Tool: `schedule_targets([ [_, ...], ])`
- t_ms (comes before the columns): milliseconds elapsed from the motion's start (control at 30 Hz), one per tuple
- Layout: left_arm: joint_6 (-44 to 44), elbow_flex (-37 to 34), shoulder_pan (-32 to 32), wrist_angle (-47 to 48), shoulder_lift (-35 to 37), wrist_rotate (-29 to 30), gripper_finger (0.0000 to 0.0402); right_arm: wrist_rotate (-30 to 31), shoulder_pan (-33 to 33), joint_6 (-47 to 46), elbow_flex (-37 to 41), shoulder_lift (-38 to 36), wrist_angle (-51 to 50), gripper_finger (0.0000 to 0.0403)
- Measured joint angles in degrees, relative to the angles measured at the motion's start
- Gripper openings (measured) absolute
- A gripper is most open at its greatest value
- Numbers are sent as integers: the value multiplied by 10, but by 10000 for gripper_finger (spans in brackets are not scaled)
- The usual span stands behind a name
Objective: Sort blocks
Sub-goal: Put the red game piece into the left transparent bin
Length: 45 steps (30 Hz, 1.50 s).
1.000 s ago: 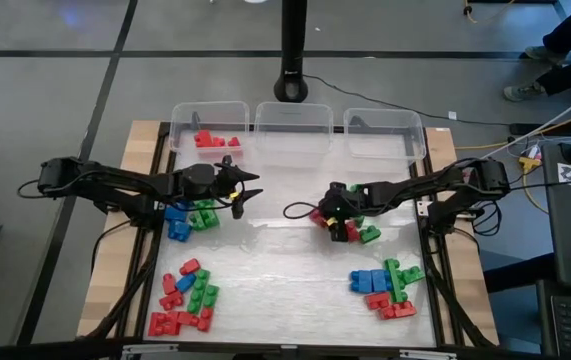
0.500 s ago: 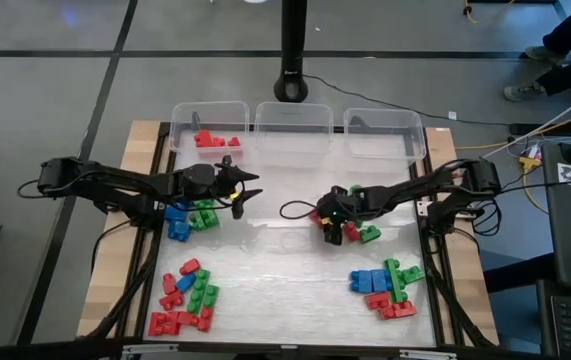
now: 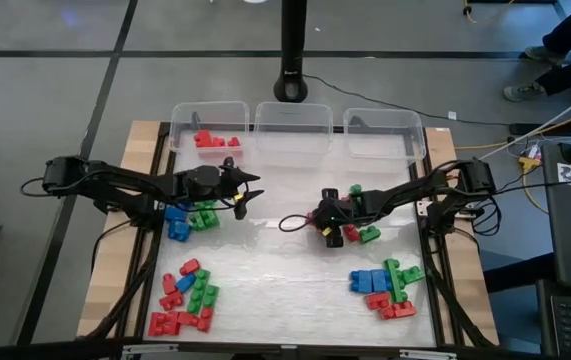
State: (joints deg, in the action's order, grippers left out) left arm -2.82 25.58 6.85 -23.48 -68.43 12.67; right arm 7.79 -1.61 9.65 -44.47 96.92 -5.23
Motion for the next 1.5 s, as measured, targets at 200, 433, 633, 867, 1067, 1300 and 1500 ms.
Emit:
schedule_targets([
  [200, 15, 0, 0, -38, -23, 0, 198, 17, 2, 74, 0, 1, 5, 134],
  [433, 16, 0, -1, -62, -35, 0, 198, 25, 5, 136, -1, -5, 15, 137],
  [633, 17, 0, -1, -72, -35, 0, 198, 27, 10, 177, -15, -5, 16, 145],
  [867, 15, 0, -1, -72, -35, 0, 198, 29, 26, 193, -31, -6, 20, 142],
  [1067, 14, 0, -1, -71, -35, 0, 198, 37, 37, 232, -65, -7, 21, 140],
  [1300, 2, 0, -1, -71, -35, 0, 198, 69, 45, 304, -118, -7, 22, 143],
  [1500, 1, 0, -1, -51, 20, 1, 198, 82, 71, 359, -169, -7, 31, 141],
])
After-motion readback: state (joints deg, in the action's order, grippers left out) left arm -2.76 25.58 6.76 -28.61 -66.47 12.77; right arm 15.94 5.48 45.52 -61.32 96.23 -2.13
